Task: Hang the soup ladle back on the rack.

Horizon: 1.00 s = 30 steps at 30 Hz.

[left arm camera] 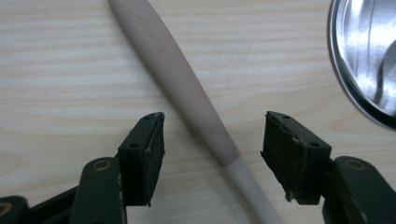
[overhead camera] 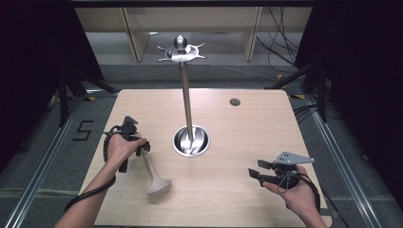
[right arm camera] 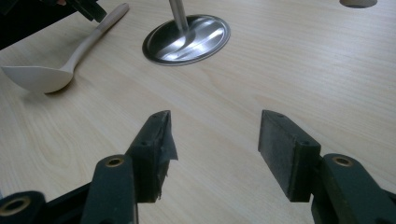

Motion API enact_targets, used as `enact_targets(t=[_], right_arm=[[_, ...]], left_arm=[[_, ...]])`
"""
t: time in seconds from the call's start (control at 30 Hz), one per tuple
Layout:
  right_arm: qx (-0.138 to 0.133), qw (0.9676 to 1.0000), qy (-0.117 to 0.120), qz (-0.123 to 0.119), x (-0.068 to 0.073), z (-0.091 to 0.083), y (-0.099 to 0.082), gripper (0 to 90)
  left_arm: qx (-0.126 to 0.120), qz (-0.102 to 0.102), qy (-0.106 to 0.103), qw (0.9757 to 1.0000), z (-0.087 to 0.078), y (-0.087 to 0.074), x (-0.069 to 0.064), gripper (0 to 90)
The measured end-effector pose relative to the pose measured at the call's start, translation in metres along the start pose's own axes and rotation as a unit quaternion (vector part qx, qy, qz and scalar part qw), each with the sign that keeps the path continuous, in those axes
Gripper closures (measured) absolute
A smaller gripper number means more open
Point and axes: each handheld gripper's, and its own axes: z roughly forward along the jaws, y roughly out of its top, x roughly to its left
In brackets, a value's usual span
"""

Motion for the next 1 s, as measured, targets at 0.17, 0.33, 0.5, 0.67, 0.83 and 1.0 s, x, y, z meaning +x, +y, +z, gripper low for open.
enact_targets(t=[0.17, 0.33, 0.5, 0.67, 0.83, 1.0], right_arm=[[-0.003, 0.9998, -0.003, -0.017, -0.002, 0.002, 0.000, 44.9], [0.003, 0.9999, 0.005, 0.010, 0.001, 0.001, -0.001, 44.9], [-0.001, 1.0000, 0.004, 0.001, -0.001, 0.002, -0.001, 44.9], [0.004, 0.9999, 0.008, 0.011, 0.001, 0.002, -0.001, 44.8], [0.003, 0.9999, 0.010, 0.012, 0.002, 0.003, -0.002, 44.8], [0.004, 0.9999, 0.008, 0.012, 0.001, 0.002, -0.002, 44.8]], left_arm=[[0.017, 0.005, -0.001, 0.9998, 0.005, -0.003, -0.004, 38.8], [0.031, 0.014, 0.001, 0.9994, 0.011, -0.002, -0.007, 42.0], [0.043, 0.024, 0.009, 0.9987, 0.015, -0.001, -0.009, 47.1], [0.045, 0.041, 0.018, 0.9980, 0.017, -0.001, -0.010, 54.0], [0.053, 0.046, 0.017, 0.9974, 0.016, -0.001, -0.009, 55.3], [0.056, 0.040, 0.007, 0.9976, 0.016, -0.002, -0.013, 62.7]])
